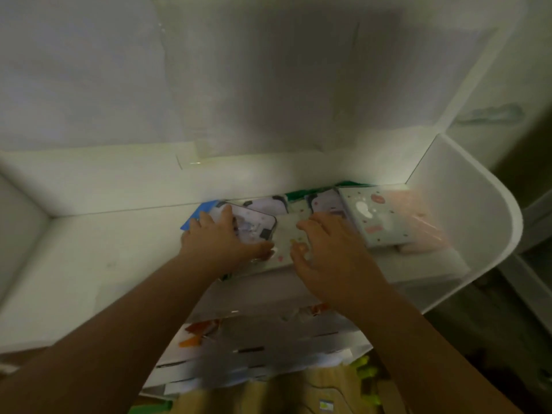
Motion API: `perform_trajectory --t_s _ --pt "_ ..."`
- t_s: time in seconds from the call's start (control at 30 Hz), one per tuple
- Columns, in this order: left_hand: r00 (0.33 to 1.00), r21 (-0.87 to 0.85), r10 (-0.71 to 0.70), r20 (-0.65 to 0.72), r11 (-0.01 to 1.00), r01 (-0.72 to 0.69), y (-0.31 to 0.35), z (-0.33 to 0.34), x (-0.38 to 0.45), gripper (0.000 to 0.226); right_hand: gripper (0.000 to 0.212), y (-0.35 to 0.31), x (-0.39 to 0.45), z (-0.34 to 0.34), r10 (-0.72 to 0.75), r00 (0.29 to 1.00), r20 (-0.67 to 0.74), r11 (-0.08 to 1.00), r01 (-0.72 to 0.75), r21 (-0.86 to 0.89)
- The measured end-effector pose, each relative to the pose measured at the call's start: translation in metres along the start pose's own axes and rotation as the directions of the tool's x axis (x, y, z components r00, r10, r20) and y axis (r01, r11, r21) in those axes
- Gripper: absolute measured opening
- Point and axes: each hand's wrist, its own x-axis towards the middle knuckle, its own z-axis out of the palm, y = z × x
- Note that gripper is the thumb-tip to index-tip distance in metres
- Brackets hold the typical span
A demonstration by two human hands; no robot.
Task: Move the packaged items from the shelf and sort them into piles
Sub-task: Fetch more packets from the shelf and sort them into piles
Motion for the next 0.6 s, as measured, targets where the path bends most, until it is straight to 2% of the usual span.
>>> perform_trajectory --t_s 0.1,0.4,0.47,0.6 --pt "0.999 -0.001 -0.028 -0.022 1.0 0.028 0.003 0.0 0.0 0.137 0.054 0.002 0.002 -0.002 -0.036 0.999 0.006 0.999 0.036 0.009" --pt "0.996 -0.03 -0.09 0.009 0.995 0.09 0.002 -0.022 -0.002 0.141 0.041 0.013 0.002 0.001 -0.12 0.993 0.016 0.992 0.119 0.035" --pt "0.994 -0.103 -0.098 -0.04 0.99 0.093 -0.003 -0.026 -0.003 0.134 0.044 0.016 0.002 0.002 -0.127 0.992 0.019 0.991 0.126 0.043" --pt "0.978 -0.4 -0.1 -0.186 0.916 0.018 -0.023 -0.034 -0.003 0.113 0.045 0.022 0.004 0.006 -0.117 0.993 0.026 0.993 0.116 0.024"
